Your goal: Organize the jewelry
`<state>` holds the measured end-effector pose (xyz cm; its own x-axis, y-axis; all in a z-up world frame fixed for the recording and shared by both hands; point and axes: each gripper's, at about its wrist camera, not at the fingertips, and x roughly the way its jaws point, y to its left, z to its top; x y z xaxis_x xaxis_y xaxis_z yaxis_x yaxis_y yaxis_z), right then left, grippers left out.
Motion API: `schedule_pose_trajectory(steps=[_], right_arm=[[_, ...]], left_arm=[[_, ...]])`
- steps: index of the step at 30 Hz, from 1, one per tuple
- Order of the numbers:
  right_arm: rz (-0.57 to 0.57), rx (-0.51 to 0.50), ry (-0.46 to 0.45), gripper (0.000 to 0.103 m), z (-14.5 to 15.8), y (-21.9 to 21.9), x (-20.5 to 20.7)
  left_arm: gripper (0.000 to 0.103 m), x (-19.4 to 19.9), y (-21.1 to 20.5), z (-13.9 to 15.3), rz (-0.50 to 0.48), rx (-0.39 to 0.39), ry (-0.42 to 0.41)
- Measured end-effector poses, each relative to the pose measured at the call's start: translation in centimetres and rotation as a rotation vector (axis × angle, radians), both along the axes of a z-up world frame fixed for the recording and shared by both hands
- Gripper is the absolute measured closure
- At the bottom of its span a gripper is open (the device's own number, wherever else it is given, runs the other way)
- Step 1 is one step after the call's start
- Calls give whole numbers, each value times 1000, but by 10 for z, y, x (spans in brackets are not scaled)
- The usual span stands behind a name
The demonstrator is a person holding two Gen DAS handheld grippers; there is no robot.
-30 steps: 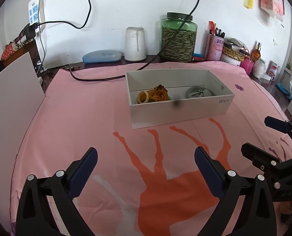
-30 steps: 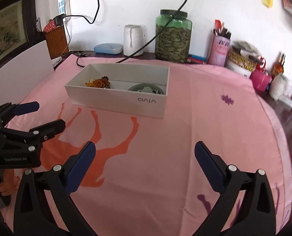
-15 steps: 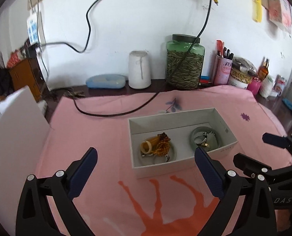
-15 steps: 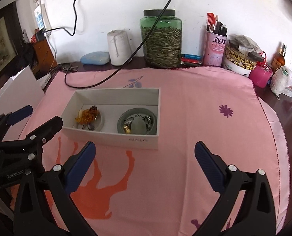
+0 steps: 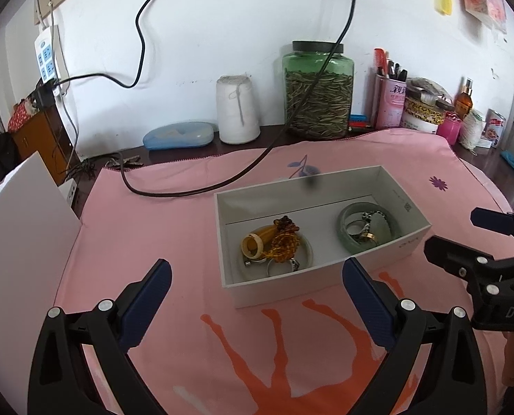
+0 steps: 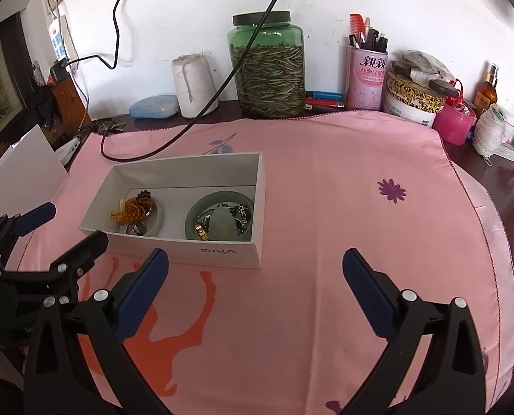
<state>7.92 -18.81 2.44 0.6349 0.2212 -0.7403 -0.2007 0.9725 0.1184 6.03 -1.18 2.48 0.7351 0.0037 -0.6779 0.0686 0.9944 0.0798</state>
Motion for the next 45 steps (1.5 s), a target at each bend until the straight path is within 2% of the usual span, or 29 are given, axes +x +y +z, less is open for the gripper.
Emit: schedule_pose_trajectory(steps=[8, 25, 31, 45], right_arm=[[10, -14, -33, 7, 5, 5, -8], [13, -14, -32, 7, 3, 8, -8], [16, -1, -35, 7, 4, 7, -10], [15, 0, -36, 7, 4, 7, -10]], left_arm=[[6, -6, 0, 5, 11, -2, -22], [6, -6, 3, 4, 24, -10, -18], [6, -6, 6, 4, 20, -45, -20], [6, -8, 3, 6, 31, -24, -38]])
